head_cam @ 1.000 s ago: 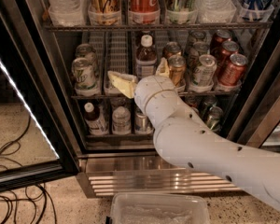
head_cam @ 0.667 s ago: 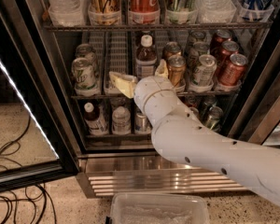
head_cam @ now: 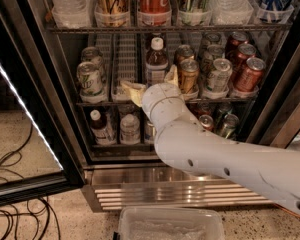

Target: Pick blue plastic bottle from middle shelf of fridge

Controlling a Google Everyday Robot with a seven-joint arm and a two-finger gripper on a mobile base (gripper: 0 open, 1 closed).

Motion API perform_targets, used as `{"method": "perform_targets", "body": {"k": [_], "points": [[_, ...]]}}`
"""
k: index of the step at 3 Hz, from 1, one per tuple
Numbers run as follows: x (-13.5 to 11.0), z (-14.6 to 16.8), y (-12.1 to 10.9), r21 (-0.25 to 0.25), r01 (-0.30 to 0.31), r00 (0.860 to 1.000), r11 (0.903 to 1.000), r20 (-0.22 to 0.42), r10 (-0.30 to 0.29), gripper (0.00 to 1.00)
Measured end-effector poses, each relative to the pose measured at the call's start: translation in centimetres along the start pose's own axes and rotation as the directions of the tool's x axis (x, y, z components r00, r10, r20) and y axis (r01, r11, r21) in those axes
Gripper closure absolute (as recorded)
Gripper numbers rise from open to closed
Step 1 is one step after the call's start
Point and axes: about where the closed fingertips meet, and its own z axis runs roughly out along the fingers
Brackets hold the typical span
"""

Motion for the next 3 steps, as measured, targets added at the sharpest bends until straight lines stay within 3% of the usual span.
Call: {"method": "perform_targets", "body": {"k": [2, 3], "points": [[0.19, 1.23, -0.29, 0.048, 0.059, 0.998, 0.9971, 0.004, -0.059, 0.28], [0.08, 1.51, -0.75, 0.081, 0.068, 0.997, 0.9944, 0.013, -0.070, 0.25]]}}
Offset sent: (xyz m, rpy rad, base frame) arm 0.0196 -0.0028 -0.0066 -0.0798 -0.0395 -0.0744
